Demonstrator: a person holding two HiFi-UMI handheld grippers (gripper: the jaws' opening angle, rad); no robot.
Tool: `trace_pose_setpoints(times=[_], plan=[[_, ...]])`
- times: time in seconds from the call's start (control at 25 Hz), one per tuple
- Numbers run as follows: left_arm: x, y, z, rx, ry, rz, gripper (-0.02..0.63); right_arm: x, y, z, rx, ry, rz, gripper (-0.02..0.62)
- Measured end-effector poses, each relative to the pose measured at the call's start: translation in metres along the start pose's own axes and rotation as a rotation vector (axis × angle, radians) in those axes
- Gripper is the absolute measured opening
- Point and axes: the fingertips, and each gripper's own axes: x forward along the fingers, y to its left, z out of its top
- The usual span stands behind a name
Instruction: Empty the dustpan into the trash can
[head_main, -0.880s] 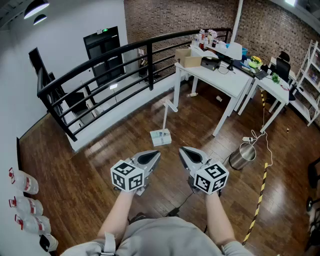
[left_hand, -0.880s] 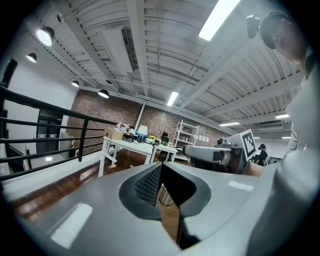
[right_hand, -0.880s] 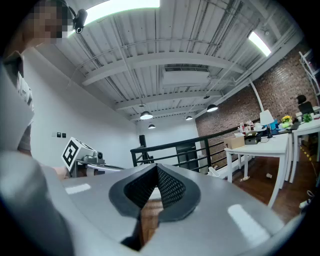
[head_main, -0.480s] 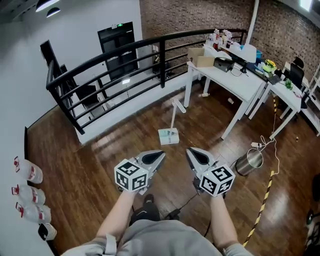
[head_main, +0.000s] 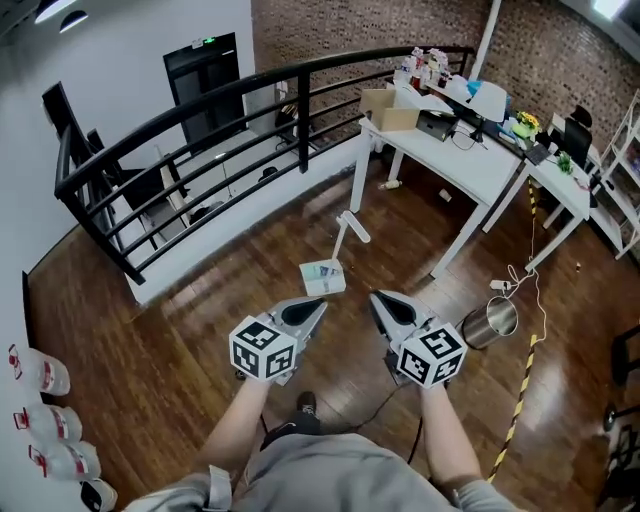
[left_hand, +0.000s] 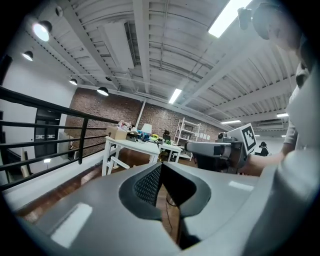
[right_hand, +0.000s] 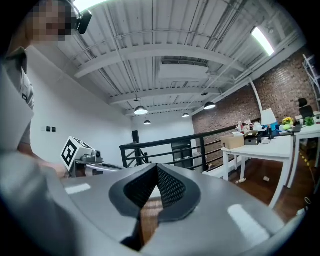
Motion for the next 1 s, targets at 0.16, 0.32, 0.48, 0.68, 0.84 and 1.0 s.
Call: trace_pose_setpoints(times=[0.16,0.32,0.48,0.68,0.84,1.0], plan=[[0.014,0.038,0.01,-0.014,0.011,-0.043,0.005,0.039,-0.015,0.006,-0.015,0.027,-0.05,0.0],[0.03,0.061,0.013,-0.021,0.025,-0.062,0.005,0.064,-0.032,0.009,-0.02,0.053,-0.078,0.0],[0.04,0.077,0.009,-0.036,0.039,-0.061,0.005,0.082,-0.045,0.013,-0.03,0.074,-0.089,0.0],[0.068,0.106,0.006,-0.052,0.059,-0.042,0.005,0.107,-0.081,0.006,-0.019,0.105,-0.1,0.022],[0.099,0.13,0.002,-0.056,0.064,-0.015,0.005,0.131,-0.121,-0.013,-0.012,0.15,-0.093,0.049],[0.13,0.154,0.002,-0.062,0.073,0.035,0.005,0.159,-0.162,-0.029,-0.039,0.207,-0.068,0.078]])
